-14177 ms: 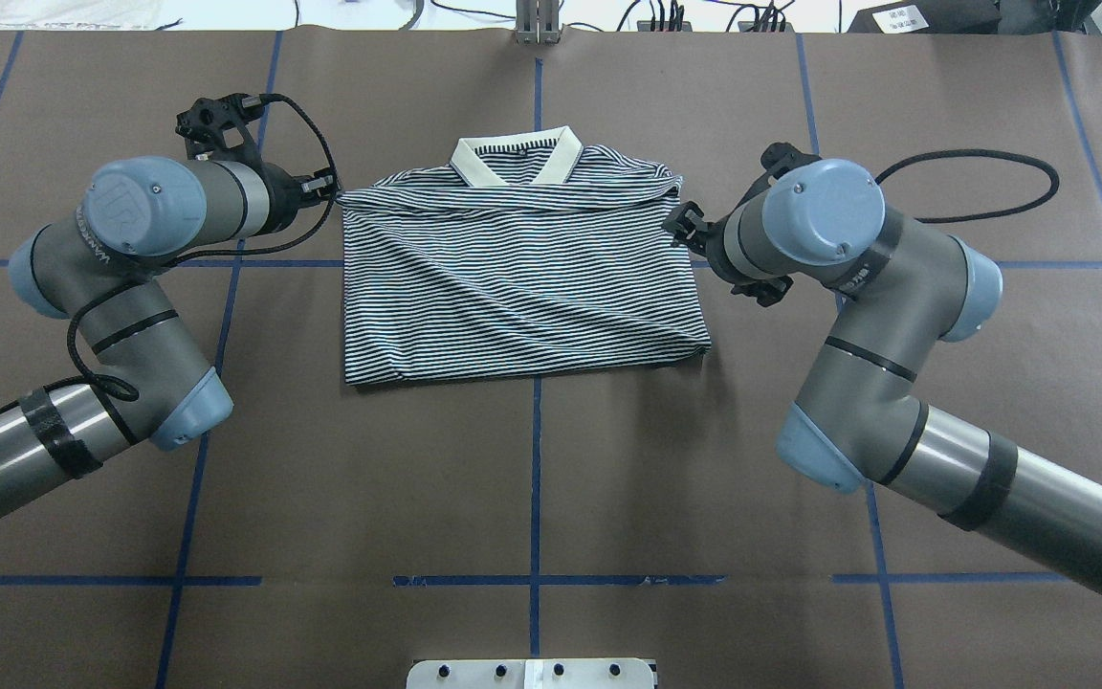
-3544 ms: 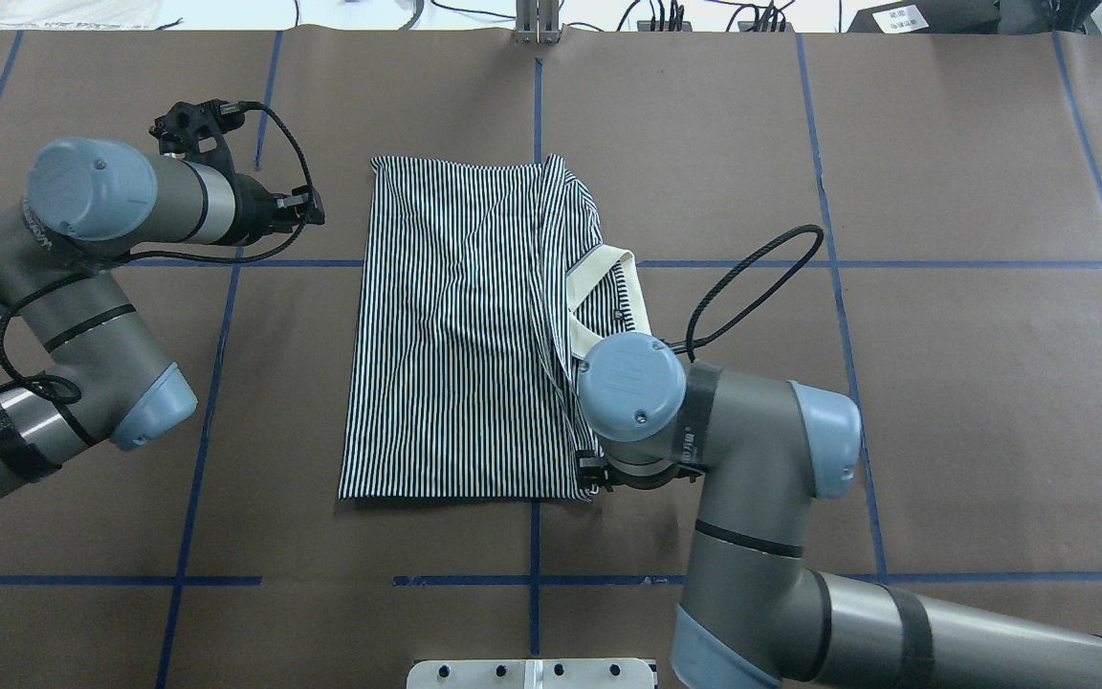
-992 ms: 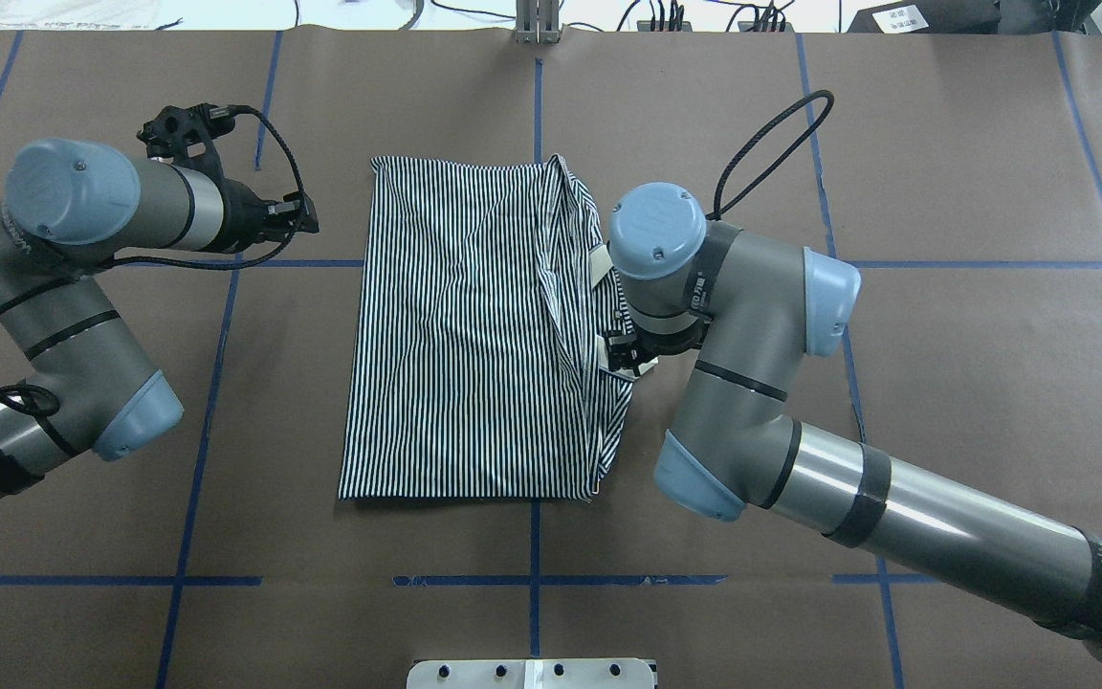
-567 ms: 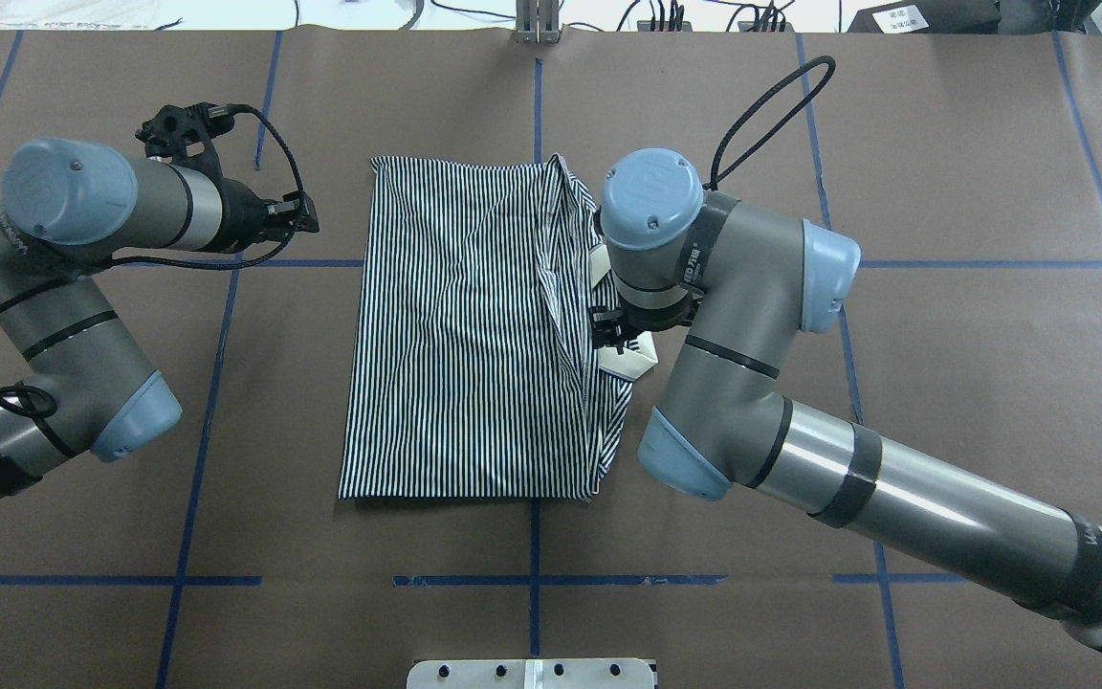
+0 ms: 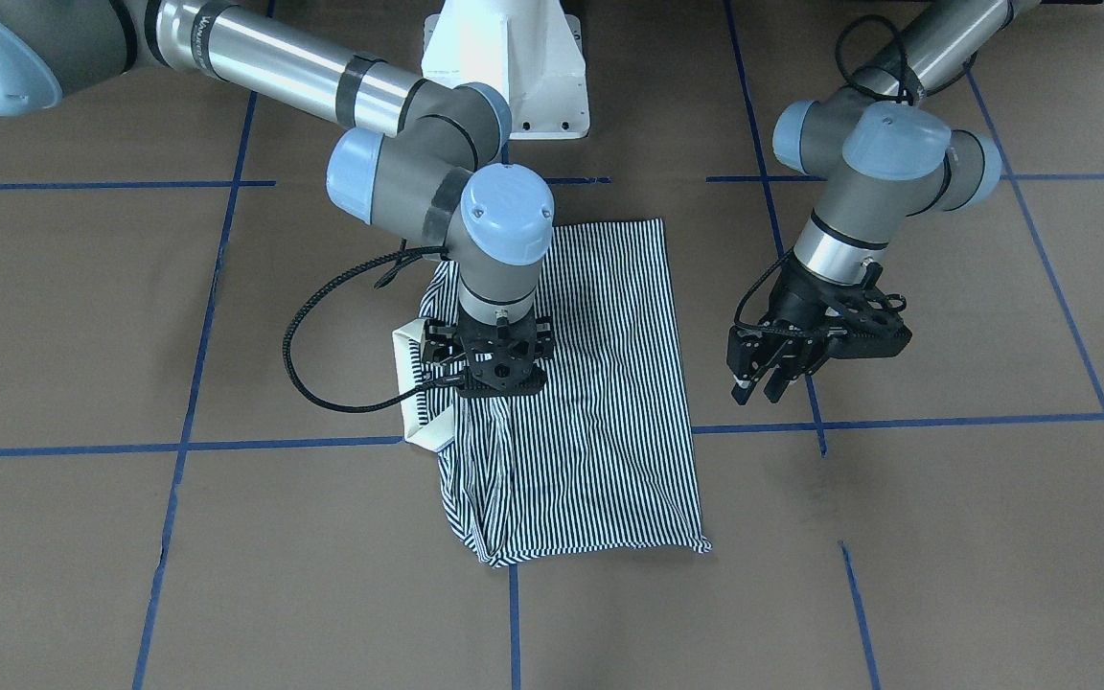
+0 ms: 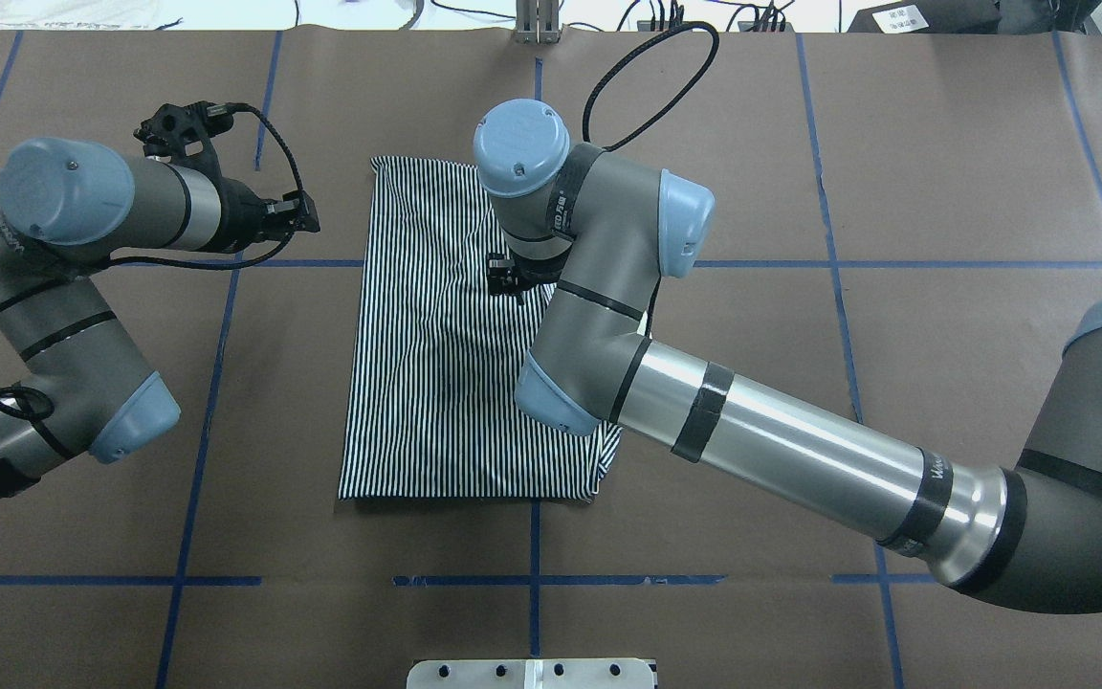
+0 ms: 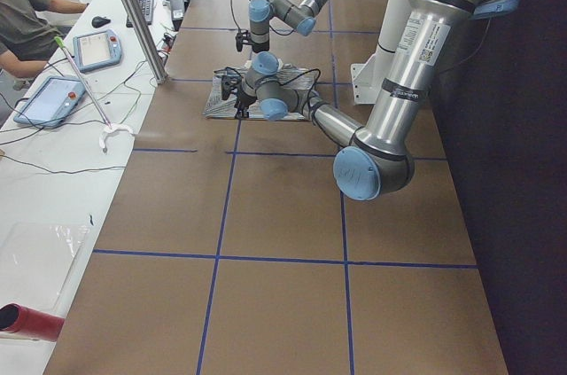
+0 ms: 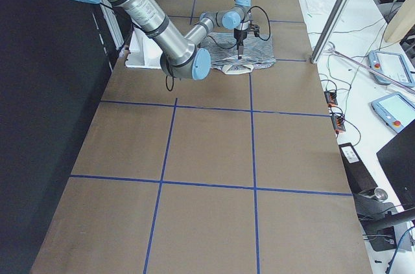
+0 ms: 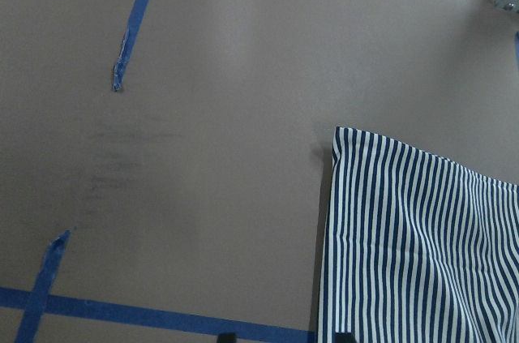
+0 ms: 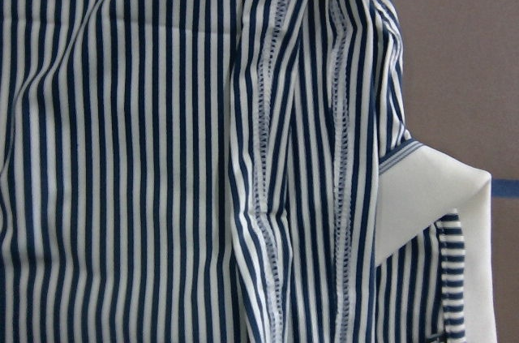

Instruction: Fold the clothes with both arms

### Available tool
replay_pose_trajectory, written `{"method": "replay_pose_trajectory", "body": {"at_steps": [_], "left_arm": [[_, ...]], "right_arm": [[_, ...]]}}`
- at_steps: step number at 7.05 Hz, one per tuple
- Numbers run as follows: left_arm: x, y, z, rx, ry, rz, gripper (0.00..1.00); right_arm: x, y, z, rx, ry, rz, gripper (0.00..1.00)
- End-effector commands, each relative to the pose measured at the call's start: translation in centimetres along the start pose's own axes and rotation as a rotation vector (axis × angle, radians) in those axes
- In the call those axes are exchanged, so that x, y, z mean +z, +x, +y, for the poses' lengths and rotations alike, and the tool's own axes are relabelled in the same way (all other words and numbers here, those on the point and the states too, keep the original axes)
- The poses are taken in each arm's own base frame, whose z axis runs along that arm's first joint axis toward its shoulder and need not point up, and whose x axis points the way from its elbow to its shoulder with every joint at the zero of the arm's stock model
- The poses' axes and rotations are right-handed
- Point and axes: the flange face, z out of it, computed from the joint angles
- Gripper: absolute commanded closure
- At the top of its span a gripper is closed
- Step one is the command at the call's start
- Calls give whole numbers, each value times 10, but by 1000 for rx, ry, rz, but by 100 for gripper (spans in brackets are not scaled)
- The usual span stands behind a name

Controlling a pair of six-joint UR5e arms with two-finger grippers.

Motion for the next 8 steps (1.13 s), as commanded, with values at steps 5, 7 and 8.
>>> {"method": "replay_pose_trajectory", "body": {"at_steps": [5, 7, 8], "left_arm": [[-4, 3, 2, 2, -11, 12, 49], [-8, 6, 2, 0, -12, 9, 49], [-10, 7, 2, -1, -11, 12, 49]], "right_arm": [[25, 78, -22, -74, -50, 104, 0], [41, 164, -14, -156, -57, 139, 0], [28, 157, -18, -147, -44, 124, 0]]}}
